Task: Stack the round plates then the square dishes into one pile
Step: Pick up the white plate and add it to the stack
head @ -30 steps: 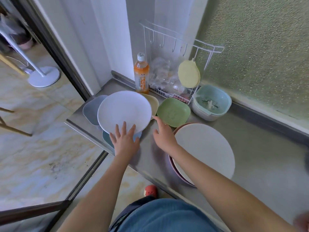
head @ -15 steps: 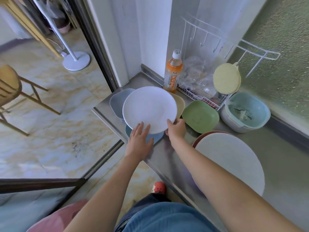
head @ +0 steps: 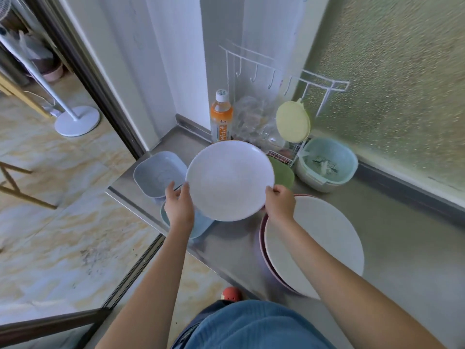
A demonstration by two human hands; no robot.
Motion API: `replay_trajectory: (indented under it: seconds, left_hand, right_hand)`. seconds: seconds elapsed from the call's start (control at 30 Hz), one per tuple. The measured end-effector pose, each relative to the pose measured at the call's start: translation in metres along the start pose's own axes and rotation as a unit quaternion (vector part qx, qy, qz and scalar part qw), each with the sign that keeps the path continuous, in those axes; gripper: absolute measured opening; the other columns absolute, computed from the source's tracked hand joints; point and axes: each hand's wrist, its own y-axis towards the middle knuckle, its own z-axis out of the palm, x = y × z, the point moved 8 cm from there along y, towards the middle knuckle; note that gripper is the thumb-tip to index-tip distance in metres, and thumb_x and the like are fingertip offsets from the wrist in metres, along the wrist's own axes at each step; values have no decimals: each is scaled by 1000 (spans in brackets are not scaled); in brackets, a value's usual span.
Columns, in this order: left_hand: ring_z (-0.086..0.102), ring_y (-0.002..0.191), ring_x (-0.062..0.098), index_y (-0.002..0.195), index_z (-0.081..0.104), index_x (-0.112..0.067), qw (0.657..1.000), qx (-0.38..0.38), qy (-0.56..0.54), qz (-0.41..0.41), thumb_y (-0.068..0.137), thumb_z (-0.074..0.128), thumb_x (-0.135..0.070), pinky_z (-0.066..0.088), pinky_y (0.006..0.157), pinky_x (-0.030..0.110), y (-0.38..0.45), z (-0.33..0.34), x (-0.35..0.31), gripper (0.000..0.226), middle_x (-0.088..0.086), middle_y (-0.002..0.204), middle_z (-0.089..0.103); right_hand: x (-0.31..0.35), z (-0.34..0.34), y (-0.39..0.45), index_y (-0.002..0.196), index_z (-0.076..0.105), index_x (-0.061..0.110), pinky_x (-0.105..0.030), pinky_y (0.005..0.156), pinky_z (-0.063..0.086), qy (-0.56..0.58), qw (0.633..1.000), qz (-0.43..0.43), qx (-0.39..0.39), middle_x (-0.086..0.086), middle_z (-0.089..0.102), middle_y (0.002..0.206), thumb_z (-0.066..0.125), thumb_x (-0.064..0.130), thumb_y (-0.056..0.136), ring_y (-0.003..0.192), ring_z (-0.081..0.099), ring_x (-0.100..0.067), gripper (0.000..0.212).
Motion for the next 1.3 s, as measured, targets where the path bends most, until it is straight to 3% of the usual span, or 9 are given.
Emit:
replay_trajectory:
  seconds: [0.07, 0.17, 0.3, 0.37, 0.47, 0.57, 0.73, 0.97, 1.3]
  left_hand:
    - [59, 90, 24, 124, 54, -16, 998, 53, 21, -8, 91, 45, -39, 51, 92, 45, 0, 22, -8, 41, 5, 109, 63]
    - [51, 71, 25, 79, 62, -14, 989, 123, 83, 26, 91, 47, -28, 49, 72, 38, -15, 59, -20, 24, 7, 75, 59]
    - [38, 55, 21, 56, 46, -9, 957, 184, 196, 107, 87, 47, -23, 29, 53, 29, -47, 102, -23, 34, 5, 53, 40]
    - [32, 51, 19, 52, 41, -11, 938, 186, 249, 152, 89, 45, -25, 23, 50, 28, -66, 115, -19, 40, 3, 50, 36]
    - [37, 50, 22, 50, 36, -13, 909, 166, 315, 215, 91, 43, -30, 25, 49, 28, -86, 123, -6, 45, 1, 48, 38]
    - [48, 56, 29, 51, 38, -13, 874, 174, 375, 256, 92, 42, -31, 29, 49, 28, -93, 125, 6, 44, 5, 53, 47]
    - [49, 55, 29, 54, 40, -13, 845, 164, 416, 293, 92, 41, -32, 33, 50, 28, -101, 119, 15, 42, 6, 55, 50]
    - [46, 53, 25, 57, 42, -12, 816, 180, 448, 317, 93, 39, -31, 31, 47, 25, -115, 116, 23, 41, 2, 54, 47]
    - [50, 64, 27, 76, 47, -12, 773, 239, 489, 327, 97, 30, -36, 39, 60, 29, -135, 128, 33, 35, 6, 71, 55]
  right_hand:
    - [-11, -28, 2, 61, 45, 6, -36, 56, 42, 9, 1000, 10, -28, -10, 45, 57, 50, 13, 84, 61, 42, -25, 25]
    - [-29, -73, 1, 64, 48, -1, -50, 64, 52, 16, 996, 20, -83, -8, 47, 59, 49, 14, 84, 62, 43, -25, 25]
    - [-42, -135, -10, 56, 30, 13, -33, 49, 22, -40, 984, -20, -172, -2, 34, 54, 41, 8, 92, 57, 31, -23, 37]
    - [-55, -155, -17, 61, 35, 13, -32, 49, 21, -88, 975, -23, -201, -2, 40, 58, 38, 10, 94, 59, 35, -24, 33]
    - [-82, -167, -22, 84, 51, 13, -30, 60, 33, -185, 963, -1, -195, -10, 54, 75, 35, 19, 95, 71, 51, -30, 20]
    - [-99, -170, -29, 107, 57, 12, -34, 64, 42, -262, 948, 7, -179, -12, 66, 86, 34, 24, 97, 80, 60, -35, 28]
    - [-111, -166, -41, 137, 41, 20, -34, 67, 42, -329, 936, 10, -129, -11, 68, 99, 31, 26, 99, 91, 62, -33, 40]
    - [-114, -173, -50, 140, 35, 23, -32, 65, 41, -353, 926, 10, -134, -9, 68, 100, 27, 27, 100, 89, 63, -31, 41]
    - [-128, -184, -53, 141, 33, 22, -34, 67, 42, -391, 910, 37, -135, -12, 66, 103, 27, 25, 100, 90, 63, -33, 41]
